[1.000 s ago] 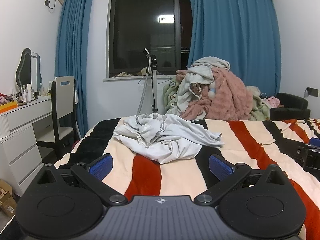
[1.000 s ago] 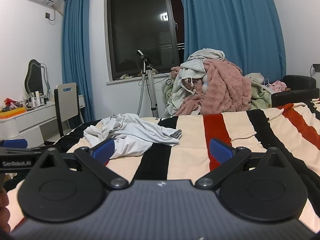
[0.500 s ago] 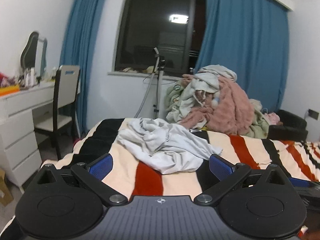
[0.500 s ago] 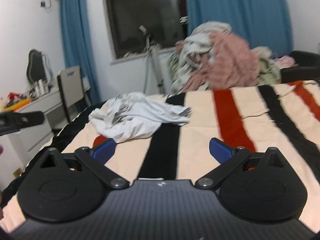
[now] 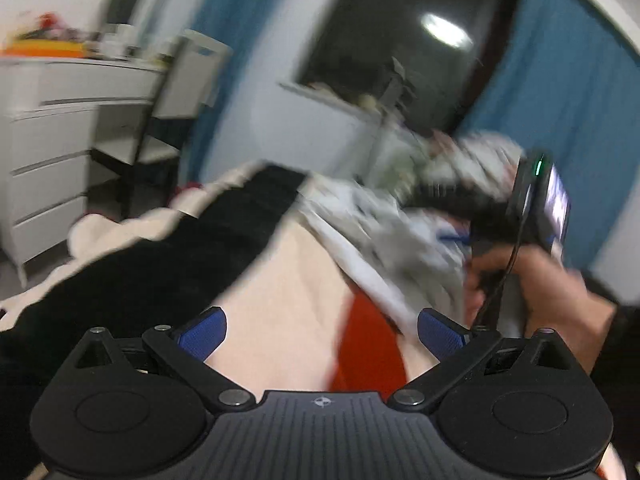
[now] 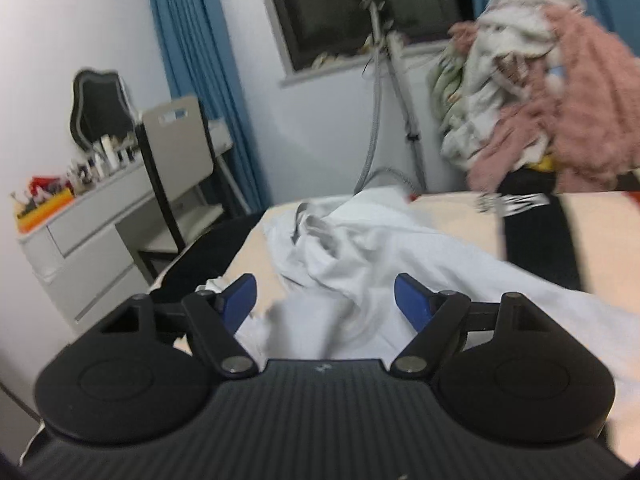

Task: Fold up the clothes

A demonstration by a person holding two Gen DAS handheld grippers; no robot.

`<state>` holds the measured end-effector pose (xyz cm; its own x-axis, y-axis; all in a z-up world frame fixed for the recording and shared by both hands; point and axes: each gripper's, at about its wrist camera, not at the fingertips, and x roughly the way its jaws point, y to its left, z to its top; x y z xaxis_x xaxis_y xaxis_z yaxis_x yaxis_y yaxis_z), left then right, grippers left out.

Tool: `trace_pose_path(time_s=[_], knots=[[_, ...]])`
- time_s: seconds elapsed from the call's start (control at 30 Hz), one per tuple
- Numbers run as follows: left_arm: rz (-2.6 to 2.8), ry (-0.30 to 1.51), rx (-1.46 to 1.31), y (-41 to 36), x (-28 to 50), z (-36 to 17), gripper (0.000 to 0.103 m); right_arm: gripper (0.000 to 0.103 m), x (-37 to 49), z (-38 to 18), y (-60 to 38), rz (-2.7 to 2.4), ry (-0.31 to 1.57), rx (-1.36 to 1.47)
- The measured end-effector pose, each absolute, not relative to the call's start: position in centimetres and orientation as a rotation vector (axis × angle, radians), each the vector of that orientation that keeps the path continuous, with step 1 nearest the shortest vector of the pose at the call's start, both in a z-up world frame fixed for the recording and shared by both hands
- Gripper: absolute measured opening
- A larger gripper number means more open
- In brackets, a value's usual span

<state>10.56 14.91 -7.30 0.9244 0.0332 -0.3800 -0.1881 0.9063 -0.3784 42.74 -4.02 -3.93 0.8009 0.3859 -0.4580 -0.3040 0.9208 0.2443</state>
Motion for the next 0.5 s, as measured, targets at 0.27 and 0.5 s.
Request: trace_pose_path(time_s=[0.27, 0.5], knots=[[0.177, 0.363, -0.562, 18.4, 11.5, -8.3, 0.102, 0.007, 42.0, -3.7, -3.0, 0.247, 0.509, 0.054], [0.123, 0.356, -0.535, 16.3, 9.8, -6.3, 0.102, 0.003, 30.8, 4.5, -7.8, 0.300, 0.287, -0.007]])
